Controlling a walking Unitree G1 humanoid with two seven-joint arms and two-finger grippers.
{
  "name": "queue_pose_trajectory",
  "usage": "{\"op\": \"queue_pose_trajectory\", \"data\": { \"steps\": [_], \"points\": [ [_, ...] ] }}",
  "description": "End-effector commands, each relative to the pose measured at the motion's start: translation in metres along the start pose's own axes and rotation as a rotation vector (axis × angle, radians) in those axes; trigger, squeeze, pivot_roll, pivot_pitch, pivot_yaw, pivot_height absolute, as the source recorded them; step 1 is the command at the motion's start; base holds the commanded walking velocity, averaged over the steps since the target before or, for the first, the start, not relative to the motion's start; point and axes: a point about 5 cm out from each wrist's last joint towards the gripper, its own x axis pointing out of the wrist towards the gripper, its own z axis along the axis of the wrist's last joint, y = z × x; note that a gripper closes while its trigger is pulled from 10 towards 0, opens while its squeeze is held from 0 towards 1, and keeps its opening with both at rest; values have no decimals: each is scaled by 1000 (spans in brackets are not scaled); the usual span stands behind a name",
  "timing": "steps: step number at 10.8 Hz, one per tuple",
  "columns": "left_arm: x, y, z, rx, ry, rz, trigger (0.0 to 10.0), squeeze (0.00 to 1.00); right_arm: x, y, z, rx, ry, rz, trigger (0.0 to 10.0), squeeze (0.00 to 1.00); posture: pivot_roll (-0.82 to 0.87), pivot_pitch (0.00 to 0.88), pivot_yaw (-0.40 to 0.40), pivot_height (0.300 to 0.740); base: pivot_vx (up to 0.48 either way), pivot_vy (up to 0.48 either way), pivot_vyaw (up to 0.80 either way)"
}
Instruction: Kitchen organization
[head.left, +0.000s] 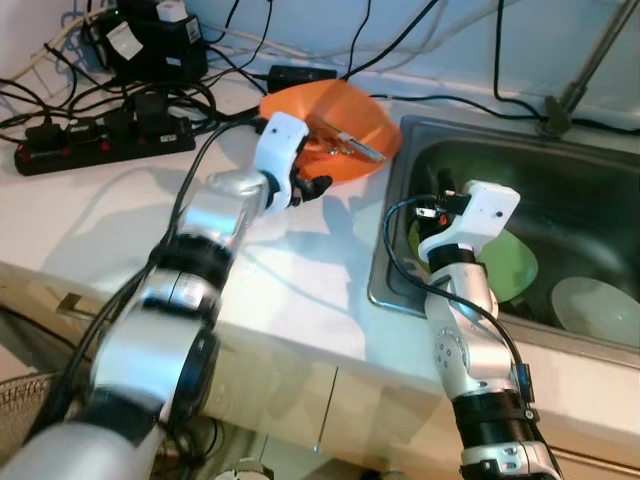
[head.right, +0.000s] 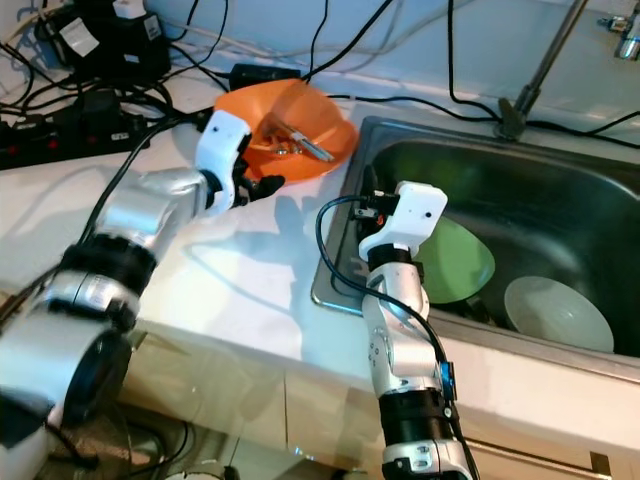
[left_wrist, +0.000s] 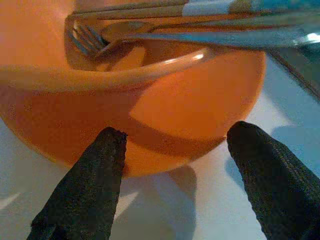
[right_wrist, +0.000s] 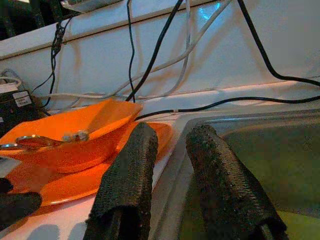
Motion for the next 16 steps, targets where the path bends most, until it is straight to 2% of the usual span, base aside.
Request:
{"op": "queue_pose_trajectory", "data": {
  "steps": [1,4,6,7,9,12,16],
  "points": [
    [-4,1,-21,-44,99,2,10000,0,-1,-3,-5,-5,28,-6,10000,0,103,46,-20,740,0,0,0],
    [-29,1,-9,-35,53,52,10000,0,-1,-5,-6,-5,30,-8,10000,0,114,57,-28,740,0,0,0],
    [-37,1,17,12,-43,113,10000,0,1,-5,-6,-4,29,-7,10000,0,114,55,-27,740,0,0,0],
    [-37,-1,22,16,-61,118,10000,0,1,-5,-6,-4,28,-8,10000,0,114,55,-27,740,0,0,0],
    [-29,-7,23,18,-62,107,10000,0,1,-5,-5,-6,23,-12,10000,0,99,42,-18,740,0,0,0],
    [-15,-11,13,14,-7,84,10000,0,2,-6,-4,-9,18,-16,10000,0,95,32,-13,740,0,0,0],
    [3,-8,15,5,-4,110,10000,0,1,-8,-3,-11,11,-25,10000,0,78,40,-3,740,0,0,0]
  ]
}}
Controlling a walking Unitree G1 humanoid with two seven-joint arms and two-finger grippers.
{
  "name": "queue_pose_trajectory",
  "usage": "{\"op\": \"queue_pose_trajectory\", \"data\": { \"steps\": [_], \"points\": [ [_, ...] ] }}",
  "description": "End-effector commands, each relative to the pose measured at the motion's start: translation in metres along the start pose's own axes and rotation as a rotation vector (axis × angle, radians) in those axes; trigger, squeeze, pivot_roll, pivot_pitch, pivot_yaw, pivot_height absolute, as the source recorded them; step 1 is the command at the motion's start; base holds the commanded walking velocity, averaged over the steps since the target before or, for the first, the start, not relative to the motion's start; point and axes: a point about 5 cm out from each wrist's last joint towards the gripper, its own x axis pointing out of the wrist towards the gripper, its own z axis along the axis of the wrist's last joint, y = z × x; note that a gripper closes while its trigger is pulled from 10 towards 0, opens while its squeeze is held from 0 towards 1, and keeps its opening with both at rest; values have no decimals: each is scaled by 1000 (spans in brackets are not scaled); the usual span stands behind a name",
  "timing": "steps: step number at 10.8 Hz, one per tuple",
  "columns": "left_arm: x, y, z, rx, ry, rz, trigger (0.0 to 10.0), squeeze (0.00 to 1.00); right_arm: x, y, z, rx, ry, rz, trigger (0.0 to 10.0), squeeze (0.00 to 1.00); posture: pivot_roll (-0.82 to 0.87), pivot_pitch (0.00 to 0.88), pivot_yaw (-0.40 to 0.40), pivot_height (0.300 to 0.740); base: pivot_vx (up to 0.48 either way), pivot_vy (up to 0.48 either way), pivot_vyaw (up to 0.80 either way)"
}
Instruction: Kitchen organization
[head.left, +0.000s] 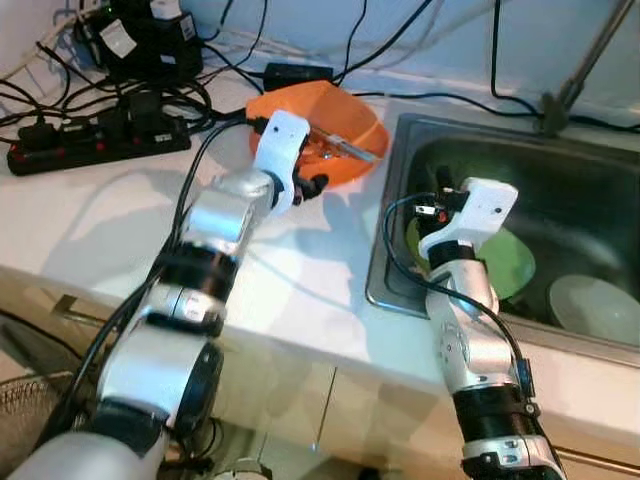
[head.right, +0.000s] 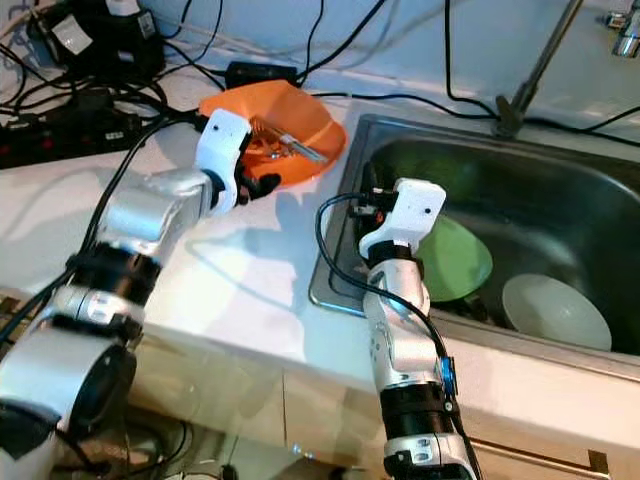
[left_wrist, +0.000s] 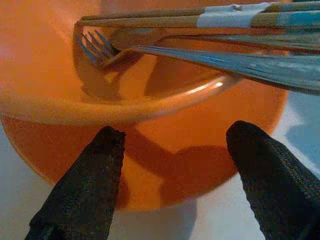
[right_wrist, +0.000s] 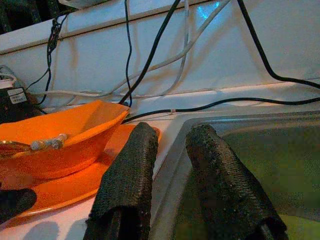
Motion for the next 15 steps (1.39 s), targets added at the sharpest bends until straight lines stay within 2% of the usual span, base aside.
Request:
{"op": "queue_pose_trajectory", "data": {
  "steps": [1,4,7,9,12,15],
  "points": [
    [3,0,3,-9,-5,10,10000,0,-3,-6,-3,-4,12,-29,10000,0,78,40,-3,740,0,0,0],
    [10,-1,0,-23,13,16,10000,0,-3,-6,-3,-4,13,-31,10000,0,73,44,2,740,0,0,0],
    [6,5,-15,-52,83,-23,10000,0,-5,-7,-5,-3,19,-36,10000,0,71,45,6,740,0,0,0],
    [-6,10,-22,-73,103,-40,10000,0,-5,-5,-6,1,24,-28,10000,0,94,55,1,740,0,0,0],
    [-38,7,-21,-69,91,-74,10000,0,-4,-6,-7,-1,31,-17,10000,0,114,67,-23,740,0,0,0],
    [-67,-15,-12,-69,79,-165,10000,0,-2,-4,-8,2,35,-6,10000,0,136,75,-36,740,0,0,0]
  ]
}}
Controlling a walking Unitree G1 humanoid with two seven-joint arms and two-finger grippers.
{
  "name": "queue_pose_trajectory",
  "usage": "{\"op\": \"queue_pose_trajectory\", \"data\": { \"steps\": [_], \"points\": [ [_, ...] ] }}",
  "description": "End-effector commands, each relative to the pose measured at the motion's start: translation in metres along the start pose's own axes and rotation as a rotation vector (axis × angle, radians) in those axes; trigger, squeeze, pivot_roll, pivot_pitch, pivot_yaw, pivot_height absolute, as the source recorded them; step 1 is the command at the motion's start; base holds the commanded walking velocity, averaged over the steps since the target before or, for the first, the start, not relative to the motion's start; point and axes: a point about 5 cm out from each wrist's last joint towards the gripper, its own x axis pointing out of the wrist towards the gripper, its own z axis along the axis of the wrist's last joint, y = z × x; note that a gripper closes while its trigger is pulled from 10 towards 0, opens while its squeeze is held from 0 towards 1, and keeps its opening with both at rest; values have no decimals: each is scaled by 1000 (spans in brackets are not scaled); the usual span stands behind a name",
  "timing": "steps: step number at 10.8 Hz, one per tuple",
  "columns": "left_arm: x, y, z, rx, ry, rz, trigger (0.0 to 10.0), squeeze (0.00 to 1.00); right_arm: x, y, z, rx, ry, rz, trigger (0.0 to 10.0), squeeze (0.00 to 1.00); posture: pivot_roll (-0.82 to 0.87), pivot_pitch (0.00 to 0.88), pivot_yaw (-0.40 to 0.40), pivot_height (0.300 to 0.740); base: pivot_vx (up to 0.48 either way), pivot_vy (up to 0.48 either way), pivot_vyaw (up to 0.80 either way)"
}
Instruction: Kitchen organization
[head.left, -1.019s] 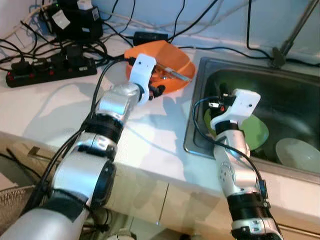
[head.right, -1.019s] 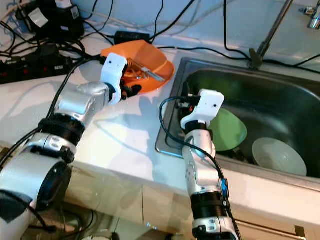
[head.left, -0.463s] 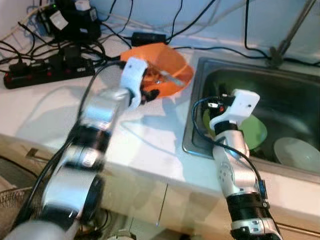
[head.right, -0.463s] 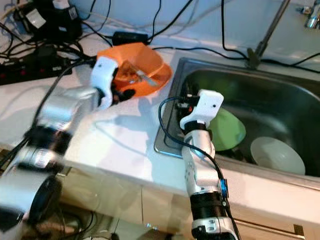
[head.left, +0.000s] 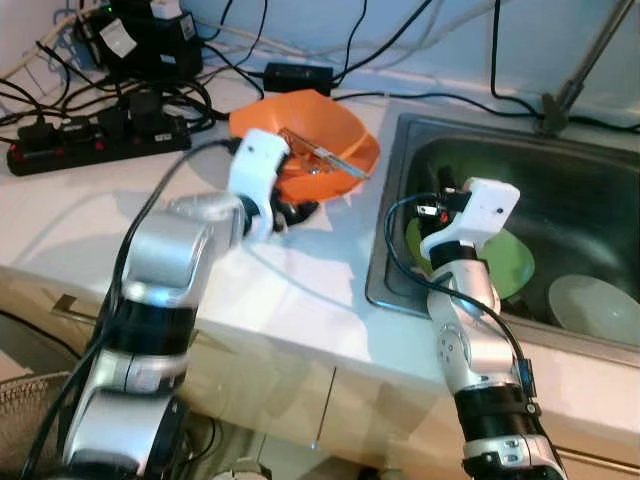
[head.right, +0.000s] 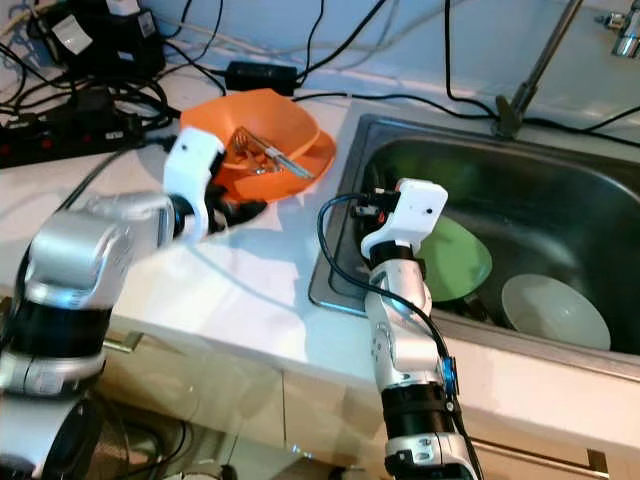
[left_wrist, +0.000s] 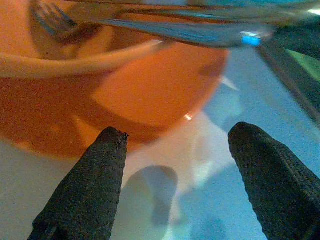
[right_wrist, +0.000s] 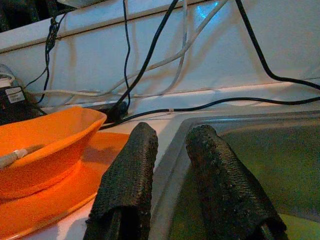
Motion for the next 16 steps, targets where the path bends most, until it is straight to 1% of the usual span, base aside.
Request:
{"op": "queue_pose_trajectory", "data": {
  "steps": [1,2,3,4,5,6,7,11,12,15,16],
  "points": [
    [-4,-10,-2,10,17,-56,10000,0,-2,-3,-8,4,35,-5,10000,0,136,75,-36,740,0,0,0],
    [-7,-16,-4,10,26,-87,10000,0,-2,-2,-8,5,35,-4,10000,0,141,76,-38,740,0,0,0],
    [-10,-19,2,12,-35,-56,10000,0,-1,-2,-8,6,35,-2,10000,0,139,75,-38,740,0,0,0],
    [-12,-18,13,20,-114,-27,10000,0,-1,-2,-8,6,35,-3,10000,0,139,75,-38,740,0,0,0],
    [-15,-13,19,45,-123,25,10000,0,-1,-3,-8,6,36,-4,10000,0,139,75,-38,740,0,0,0],
    [-17,-9,19,57,-122,50,10000,0,-1,-3,-9,6,37,-5,10000,0,137,73,-36,740,0,0,0],
    [-17,3,14,69,-81,106,10000,0,-1,-3,-9,5,37,-4,10000,0,137,70,-35,740,0,0,0],
    [-13,25,3,76,-40,184,10000,0,-1,-2,-10,3,37,4,10000,0,132,56,-38,740,0,0,0],
    [-12,30,2,86,-37,202,10000,0,-1,-2,-10,3,37,5,10000,0,134,54,-40,740,0,0,0],
    [0,45,1,79,-61,246,10000,0,-1,-1,-9,3,36,8,10000,0,125,58,-40,740,0,0,0],
    [3,48,1,74,-68,253,10000,0,-1,-2,-9,2,36,5,10000,0,125,58,-40,740,0,0,0]
  ]
}}
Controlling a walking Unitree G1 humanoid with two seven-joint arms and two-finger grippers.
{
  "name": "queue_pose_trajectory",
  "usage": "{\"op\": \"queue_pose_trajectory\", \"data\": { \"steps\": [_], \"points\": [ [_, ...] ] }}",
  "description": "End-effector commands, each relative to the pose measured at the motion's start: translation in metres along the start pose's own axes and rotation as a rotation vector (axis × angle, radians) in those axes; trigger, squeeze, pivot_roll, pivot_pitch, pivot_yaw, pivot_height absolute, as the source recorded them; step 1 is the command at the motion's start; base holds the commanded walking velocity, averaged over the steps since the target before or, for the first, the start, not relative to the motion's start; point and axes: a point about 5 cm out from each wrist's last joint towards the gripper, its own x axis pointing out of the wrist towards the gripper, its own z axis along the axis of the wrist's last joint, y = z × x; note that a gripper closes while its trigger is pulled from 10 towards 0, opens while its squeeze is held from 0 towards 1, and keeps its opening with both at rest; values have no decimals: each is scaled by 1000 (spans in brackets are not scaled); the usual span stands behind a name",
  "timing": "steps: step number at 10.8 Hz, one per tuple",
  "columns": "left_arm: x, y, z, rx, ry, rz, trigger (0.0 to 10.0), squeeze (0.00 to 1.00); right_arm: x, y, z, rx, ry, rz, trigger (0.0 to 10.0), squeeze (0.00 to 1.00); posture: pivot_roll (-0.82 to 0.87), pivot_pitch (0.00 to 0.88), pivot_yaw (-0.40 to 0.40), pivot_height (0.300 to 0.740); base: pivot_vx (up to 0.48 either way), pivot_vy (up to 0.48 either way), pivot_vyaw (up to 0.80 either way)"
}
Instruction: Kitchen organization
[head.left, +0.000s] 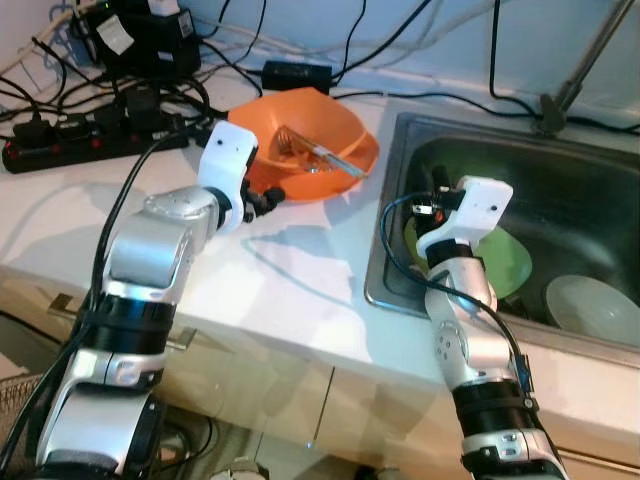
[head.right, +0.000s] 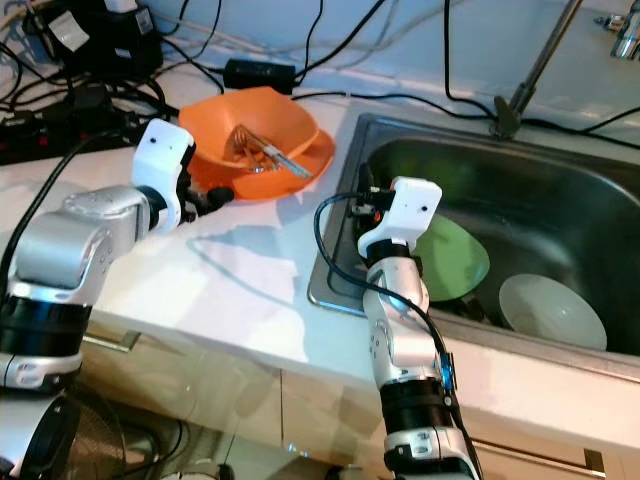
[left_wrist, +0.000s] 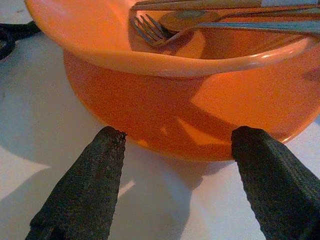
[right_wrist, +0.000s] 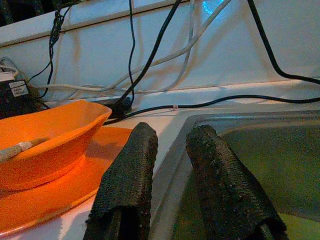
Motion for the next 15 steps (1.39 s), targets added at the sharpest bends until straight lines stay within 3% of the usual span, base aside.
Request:
{"op": "queue_pose_trajectory", "data": {
  "steps": [1,4,7,9,15],
  "points": [
    [3,5,4,0,-20,30,10000,0,-5,-4,-6,2,21,-19,10000,0,112,62,-37,740,0,0,0],
    [9,9,2,8,-13,32,10000,0,-6,-5,-6,0,22,-22,10000,0,103,67,-32,740,0,0,0],
    [-7,18,23,51,-34,36,10000,0,-7,-6,-6,-1,26,-23,10000,0,107,71,-37,740,0,0,0],
    [-10,18,29,64,-38,41,10000,0,-6,-4,-7,2,30,-14,10000,0,113,71,-42,740,0,0,0],
    [26,5,13,61,-28,-11,10000,0,-8,-3,-7,2,26,-21,10000,0,85,71,-25,740,0,0,0]
  ]
}}
